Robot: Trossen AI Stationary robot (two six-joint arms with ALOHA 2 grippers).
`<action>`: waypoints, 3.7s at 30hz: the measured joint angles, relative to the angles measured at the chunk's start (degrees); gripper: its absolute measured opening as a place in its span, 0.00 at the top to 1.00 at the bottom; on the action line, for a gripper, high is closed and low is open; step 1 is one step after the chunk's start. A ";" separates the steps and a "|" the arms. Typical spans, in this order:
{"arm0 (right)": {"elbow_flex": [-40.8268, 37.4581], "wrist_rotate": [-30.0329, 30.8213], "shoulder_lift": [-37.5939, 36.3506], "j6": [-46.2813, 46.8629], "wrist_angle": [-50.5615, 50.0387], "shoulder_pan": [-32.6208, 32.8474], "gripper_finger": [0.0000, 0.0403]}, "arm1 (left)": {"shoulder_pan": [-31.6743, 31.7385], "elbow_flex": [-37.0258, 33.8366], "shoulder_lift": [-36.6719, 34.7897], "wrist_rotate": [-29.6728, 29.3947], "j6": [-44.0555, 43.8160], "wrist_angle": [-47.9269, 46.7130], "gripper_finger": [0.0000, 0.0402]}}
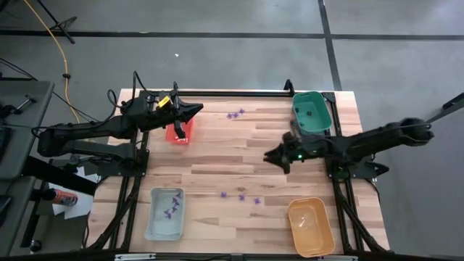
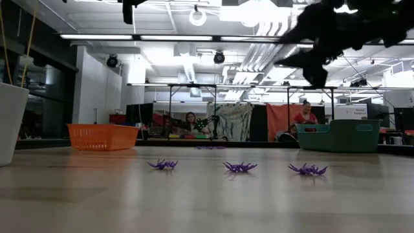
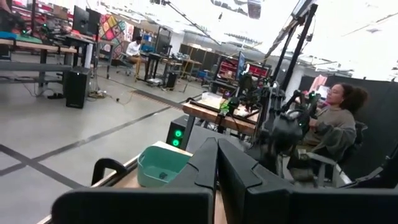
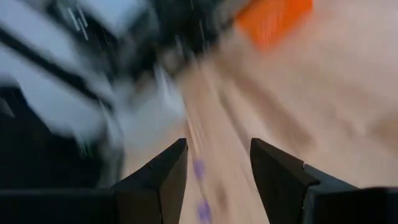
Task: Sort Halloween decoration
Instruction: Put the violet spider toy into the yellow bin
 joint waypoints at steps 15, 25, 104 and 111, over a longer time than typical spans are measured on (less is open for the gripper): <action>13.75 7.44 0.74 -26.65 6.65 -5.03 0.69 | -2.44 -0.35 0.07 5.73 -0.39 -12.61 1.00; 16.29 3.39 0.81 -29.03 0.30 -9.10 0.96 | -7.46 -9.98 0.44 -0.17 -2.48 1.64 1.00; 16.18 -9.36 1.12 -37.41 -16.36 -14.36 0.99 | -28.89 7.08 56.37 6.51 13.52 -11.53 0.94; 16.18 -9.35 1.12 -34.85 -16.28 -14.36 0.99 | -26.82 6.82 51.40 4.71 12.46 -21.70 0.99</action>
